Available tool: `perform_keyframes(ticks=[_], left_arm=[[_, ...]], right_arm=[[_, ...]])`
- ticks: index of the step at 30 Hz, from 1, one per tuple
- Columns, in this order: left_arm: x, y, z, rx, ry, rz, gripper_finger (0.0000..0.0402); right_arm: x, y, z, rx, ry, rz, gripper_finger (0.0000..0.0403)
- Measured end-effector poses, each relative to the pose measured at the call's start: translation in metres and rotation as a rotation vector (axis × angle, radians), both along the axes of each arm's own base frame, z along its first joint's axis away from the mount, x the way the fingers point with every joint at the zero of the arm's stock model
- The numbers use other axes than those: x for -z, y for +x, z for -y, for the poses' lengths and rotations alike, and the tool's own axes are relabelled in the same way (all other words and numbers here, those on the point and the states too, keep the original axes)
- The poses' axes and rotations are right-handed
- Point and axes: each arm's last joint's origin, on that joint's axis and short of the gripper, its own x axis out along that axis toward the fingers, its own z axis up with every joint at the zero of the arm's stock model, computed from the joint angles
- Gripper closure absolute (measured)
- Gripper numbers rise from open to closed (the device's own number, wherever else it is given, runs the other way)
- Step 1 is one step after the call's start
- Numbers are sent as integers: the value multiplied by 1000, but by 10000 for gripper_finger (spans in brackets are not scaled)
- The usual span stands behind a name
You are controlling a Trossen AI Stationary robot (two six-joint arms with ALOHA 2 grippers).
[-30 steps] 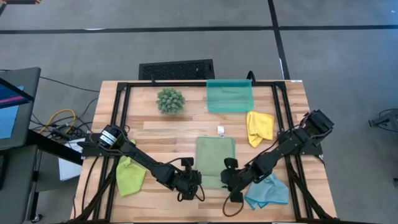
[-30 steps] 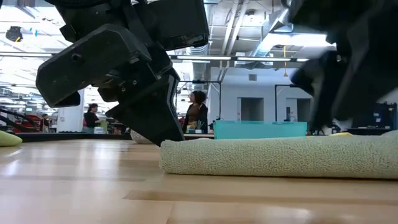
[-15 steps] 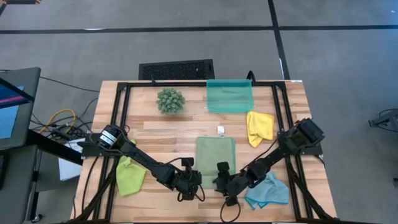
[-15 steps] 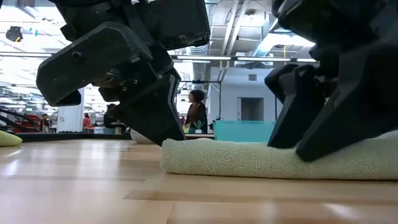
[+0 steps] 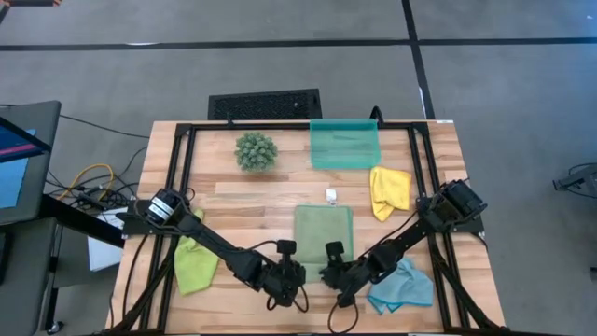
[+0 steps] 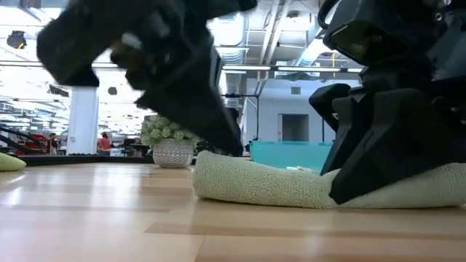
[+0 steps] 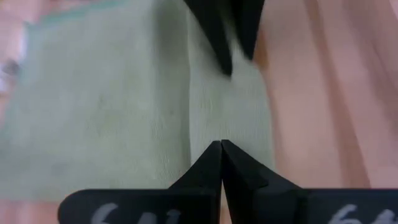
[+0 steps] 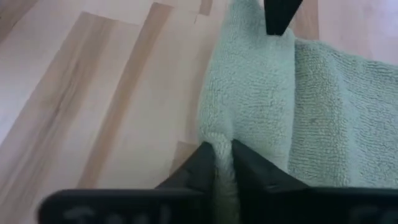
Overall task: Roll microfiber towels into tight, uniform cylinder then place into a basket
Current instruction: Roll the dark green microfiber cloth
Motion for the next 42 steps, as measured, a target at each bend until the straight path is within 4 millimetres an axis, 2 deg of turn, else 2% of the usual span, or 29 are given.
perform_keyframes(ticks=[5, 12, 18, 26, 29, 34, 39, 42], left_arm=[[-5, 6, 1, 18, 35, 67, 401], [14, 5, -11, 60, -30, 74, 401], [22, 3, -9, 177, -122, 91, 401], [33, -3, -15, 163, -123, 51, 401], [32, -3, -13, 191, -119, 55, 401], [27, -4, -3, 285, -110, 53, 401], [16, 0, 8, 355, -47, 99, 401], [12, 2, 10, 386, -69, 129, 401]], right_arm=[[-6, 4, -6, -14, 5, -20, 392], [-14, 3, -18, -32, 65, -36, 364], [-16, 0, -22, -31, 81, -29, 384], [-40, -4, -26, -57, 133, 20, 372], [-40, -4, -26, -62, 144, 17, 375], [-28, -9, -18, -27, 191, -32, 385], [-28, -10, -18, -23, 225, -48, 373], [-28, -10, -18, -25, 240, -55, 374]])
